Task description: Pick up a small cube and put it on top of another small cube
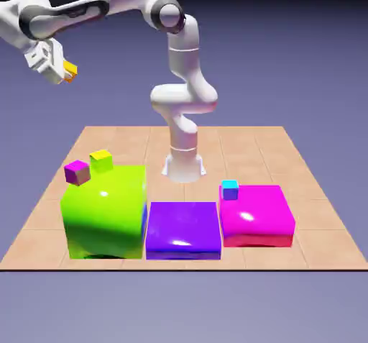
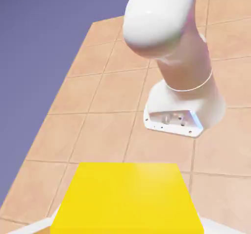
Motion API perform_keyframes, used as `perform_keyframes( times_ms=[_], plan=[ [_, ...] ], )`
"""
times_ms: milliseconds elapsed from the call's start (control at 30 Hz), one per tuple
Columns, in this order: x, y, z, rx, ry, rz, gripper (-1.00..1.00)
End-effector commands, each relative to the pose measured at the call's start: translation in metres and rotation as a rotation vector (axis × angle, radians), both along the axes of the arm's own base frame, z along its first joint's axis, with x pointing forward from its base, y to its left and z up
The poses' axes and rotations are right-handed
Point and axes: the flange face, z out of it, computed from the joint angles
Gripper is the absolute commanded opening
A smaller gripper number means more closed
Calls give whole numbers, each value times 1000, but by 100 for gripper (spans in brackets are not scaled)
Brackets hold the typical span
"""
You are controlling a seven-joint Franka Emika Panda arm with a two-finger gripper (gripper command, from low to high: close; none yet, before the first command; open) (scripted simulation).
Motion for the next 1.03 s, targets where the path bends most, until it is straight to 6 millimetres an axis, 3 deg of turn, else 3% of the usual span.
perform_keyframes(
  times_ms=[0, 233, 433, 567, 600, 933, 967, 1000],
  plan=[
    [18, 3, -3, 23, 8, 35, -100],
    [139, 36, -52, 233, 66, 275, -100],
    [224, 75, -129, 479, 107, 444, -100],
    [268, 108, -190, 672, 120, 538, -100],
    [277, 121, -194, 702, 111, 582, -100],
    [234, 143, -225, 703, 110, 582, -100],
    [234, 143, -225, 703, 110, 582, 100],
    [234, 143, -225, 703, 110, 582, 100]
  ],
)
